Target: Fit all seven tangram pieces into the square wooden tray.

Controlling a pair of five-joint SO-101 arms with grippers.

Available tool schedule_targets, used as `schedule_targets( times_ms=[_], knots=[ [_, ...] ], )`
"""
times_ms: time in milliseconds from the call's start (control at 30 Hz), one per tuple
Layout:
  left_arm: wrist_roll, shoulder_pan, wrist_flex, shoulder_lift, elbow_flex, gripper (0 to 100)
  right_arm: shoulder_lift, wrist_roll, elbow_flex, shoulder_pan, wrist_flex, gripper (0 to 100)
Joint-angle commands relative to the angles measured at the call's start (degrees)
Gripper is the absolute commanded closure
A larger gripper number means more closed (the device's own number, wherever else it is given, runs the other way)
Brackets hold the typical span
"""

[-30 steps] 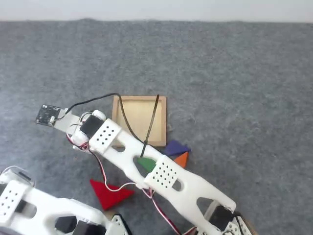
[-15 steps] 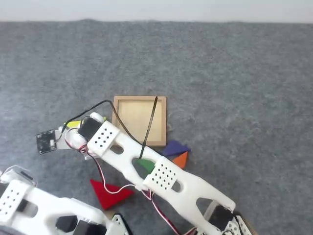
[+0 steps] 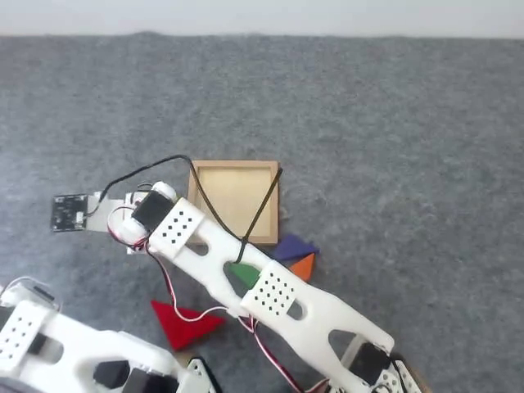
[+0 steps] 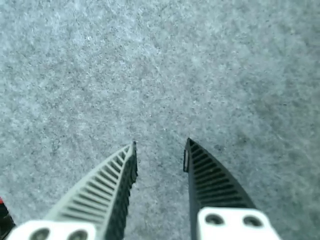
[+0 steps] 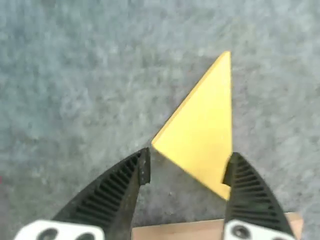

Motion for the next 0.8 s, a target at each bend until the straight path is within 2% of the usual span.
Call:
schedule_targets(
  times_ms=[0, 133, 300, 500, 633, 767],
  knots=[
    [-0.53, 0.18, -1.14, -1.67, -0.4, 84, -5.32, -1.41, -2.46, -0.22, -3.47, 75.6],
    [-0.53, 0.18, -1.14, -1.67, -0.4, 84, -4.0, -4.31, 0.0, -1.1, -10.15, 75.6],
    [-0.53, 0.18, -1.14, -1.67, -0.4, 84, -1.71, -10.29, 0.88, -1.1, -16.04, 86.4],
    [-0.53, 0.18, -1.14, -1.67, -0.4, 84, 1.01, -11.52, 0.88, 0.31, -16.4, 92.0],
    [-0.53, 0.18, -1.14, -1.67, -0.4, 84, 1.27, -16.7, 0.97, 4.09, -15.87, 95.8],
    [-0.53, 0.18, -1.14, -1.67, -0.4, 84, 0.84, -16.26, 2.81, 7.69, -11.91, 98.7]
  ],
)
